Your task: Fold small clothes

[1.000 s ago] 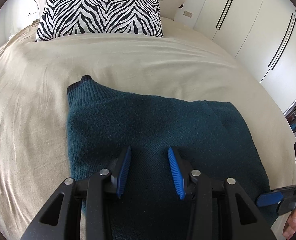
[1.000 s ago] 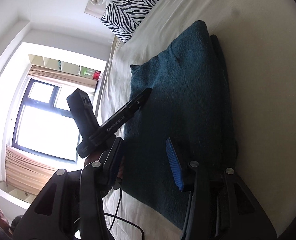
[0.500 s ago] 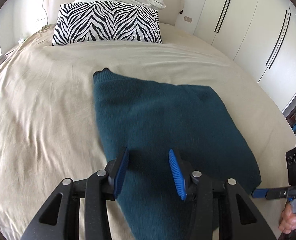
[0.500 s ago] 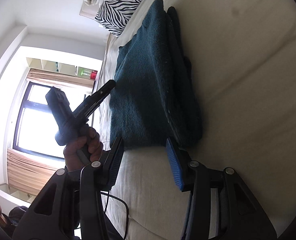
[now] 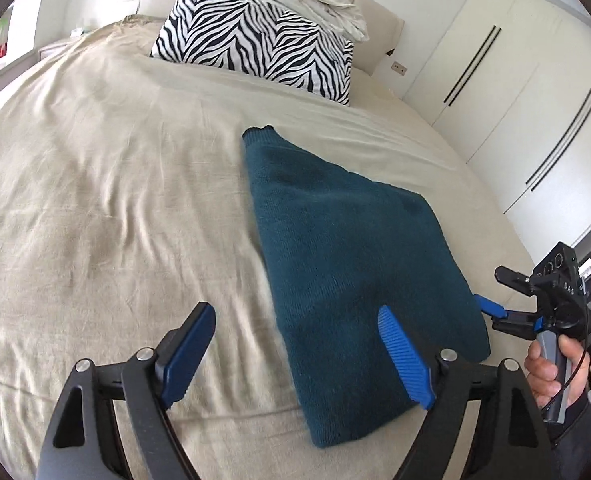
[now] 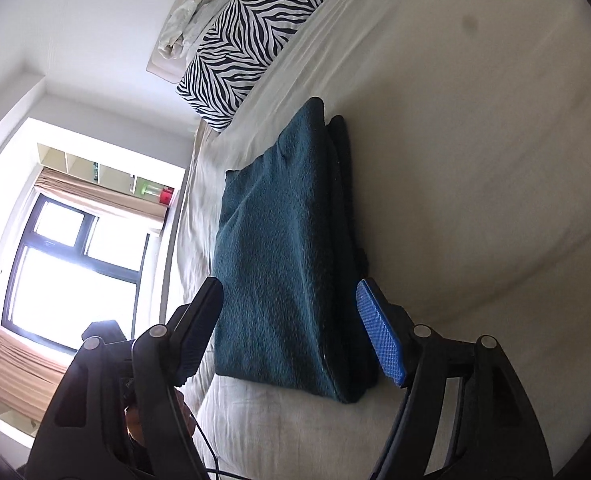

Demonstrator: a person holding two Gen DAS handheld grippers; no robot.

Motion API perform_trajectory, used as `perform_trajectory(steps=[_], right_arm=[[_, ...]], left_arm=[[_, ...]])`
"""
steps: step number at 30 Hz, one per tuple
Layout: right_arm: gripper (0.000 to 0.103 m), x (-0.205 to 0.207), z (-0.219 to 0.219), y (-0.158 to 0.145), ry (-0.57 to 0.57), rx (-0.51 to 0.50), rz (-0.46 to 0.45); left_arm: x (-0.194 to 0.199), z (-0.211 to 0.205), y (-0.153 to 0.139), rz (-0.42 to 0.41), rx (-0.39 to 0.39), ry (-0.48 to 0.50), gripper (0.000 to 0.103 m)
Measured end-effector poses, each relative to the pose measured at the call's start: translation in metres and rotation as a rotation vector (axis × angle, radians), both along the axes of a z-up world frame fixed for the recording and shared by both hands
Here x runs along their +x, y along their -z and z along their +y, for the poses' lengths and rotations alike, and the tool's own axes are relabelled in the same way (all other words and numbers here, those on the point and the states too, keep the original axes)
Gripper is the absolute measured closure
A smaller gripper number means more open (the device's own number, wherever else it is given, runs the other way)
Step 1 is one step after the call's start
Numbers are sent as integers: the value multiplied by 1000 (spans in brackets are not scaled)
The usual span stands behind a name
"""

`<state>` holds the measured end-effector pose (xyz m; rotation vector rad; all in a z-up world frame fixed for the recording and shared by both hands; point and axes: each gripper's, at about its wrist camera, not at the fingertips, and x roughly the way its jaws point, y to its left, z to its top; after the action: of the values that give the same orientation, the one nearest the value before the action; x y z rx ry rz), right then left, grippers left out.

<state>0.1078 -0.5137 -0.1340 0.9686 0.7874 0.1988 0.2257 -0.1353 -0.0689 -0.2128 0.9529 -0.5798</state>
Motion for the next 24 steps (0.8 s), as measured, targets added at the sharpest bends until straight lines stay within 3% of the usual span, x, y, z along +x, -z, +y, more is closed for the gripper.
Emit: perform_trajectory(steps=[3,5,9,10,11,12,14,17,24], right_arm=[[34,34,-3,11,-8,-6,53],[34,54,-4,21,-1,-20,115],[34,82,2,26,-27,-22,126],[35,89,7,25,-55,-42,135],[36,95,12,25,-81,-82,150],[39,100,19,23,-99,-121,166],[63,111,27,24,-113,-182,212],[76,115,30,22,-97,-200,234],[83,86,55,-19,-86,-227,160]], left_arm=[[35,-10,27,165,-53,12,17],[49,-16,42,226,-97,16,15],[62,-30,44,244,-98,-1,14],[65,-34,44,249,-88,2,17],[67,-40,44,253,-76,7,29],[68,-45,45,271,-78,19,36],[70,-50,44,285,-52,10,41],[66,-54,36,262,-17,28,51],[41,-17,3,220,-38,56,58]])
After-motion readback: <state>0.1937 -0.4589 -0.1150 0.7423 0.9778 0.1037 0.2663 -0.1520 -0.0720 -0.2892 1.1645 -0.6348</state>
